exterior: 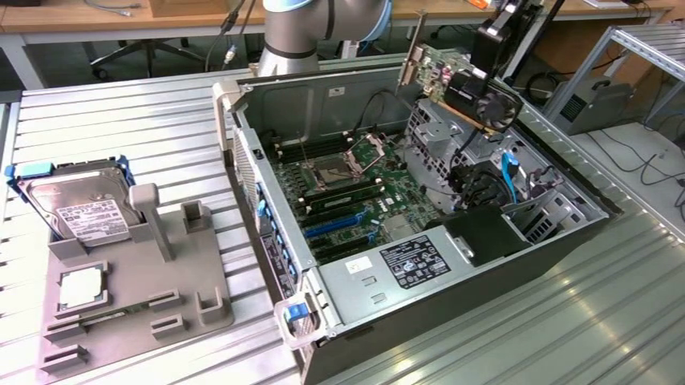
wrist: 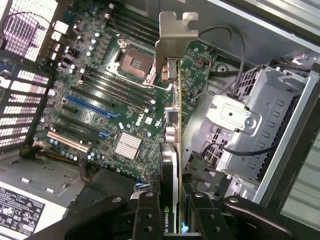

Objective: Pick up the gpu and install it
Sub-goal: 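Insert the gpu into the slot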

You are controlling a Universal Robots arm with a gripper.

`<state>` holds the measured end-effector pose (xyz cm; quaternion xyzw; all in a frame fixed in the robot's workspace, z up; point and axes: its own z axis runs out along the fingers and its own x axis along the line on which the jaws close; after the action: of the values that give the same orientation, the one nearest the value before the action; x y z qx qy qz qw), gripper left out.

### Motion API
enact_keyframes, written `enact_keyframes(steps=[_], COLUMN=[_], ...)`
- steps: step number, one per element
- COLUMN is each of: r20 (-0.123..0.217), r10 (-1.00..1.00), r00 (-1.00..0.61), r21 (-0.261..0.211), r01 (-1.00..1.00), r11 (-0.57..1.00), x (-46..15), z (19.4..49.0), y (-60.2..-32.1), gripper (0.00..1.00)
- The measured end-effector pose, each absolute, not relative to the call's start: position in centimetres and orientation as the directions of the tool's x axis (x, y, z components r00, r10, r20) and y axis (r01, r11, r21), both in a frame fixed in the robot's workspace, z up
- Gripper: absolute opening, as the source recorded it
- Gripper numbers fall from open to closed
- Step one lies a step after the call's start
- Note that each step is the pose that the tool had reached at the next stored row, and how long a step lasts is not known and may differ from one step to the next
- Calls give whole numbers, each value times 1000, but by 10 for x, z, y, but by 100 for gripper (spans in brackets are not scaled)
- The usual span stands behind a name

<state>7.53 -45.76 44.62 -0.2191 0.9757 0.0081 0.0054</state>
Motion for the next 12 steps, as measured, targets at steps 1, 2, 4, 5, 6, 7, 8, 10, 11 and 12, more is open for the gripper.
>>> enact_keyframes(steps=[1, 2, 4, 5, 6, 7, 8, 10, 11, 12], r20=[-13, -13, -12, -11, -11, -9, -9, -7, -7, -6], r10=[-449, -464, -497, -513, -528, -558, -574, -609, -621, -639], r00=[-894, -886, -868, -859, -849, -830, -819, -793, -784, -769], r21=[12, 11, 9, 8, 7, 5, 4, 2, 2, 1], r01=[-449, -464, -497, -513, -528, -558, -574, -609, -621, -639], r11=[894, 886, 868, 859, 849, 830, 819, 793, 784, 769], x=[75, 75, 75, 75, 75, 75, 75, 75, 75, 75], z=[446, 446, 446, 446, 446, 446, 446, 446, 446, 446], y=[-458, -458, -458, -458, -458, -458, -458, -458, -458, -458], gripper=[27, 27, 27, 27, 27, 27, 27, 27, 27, 27])
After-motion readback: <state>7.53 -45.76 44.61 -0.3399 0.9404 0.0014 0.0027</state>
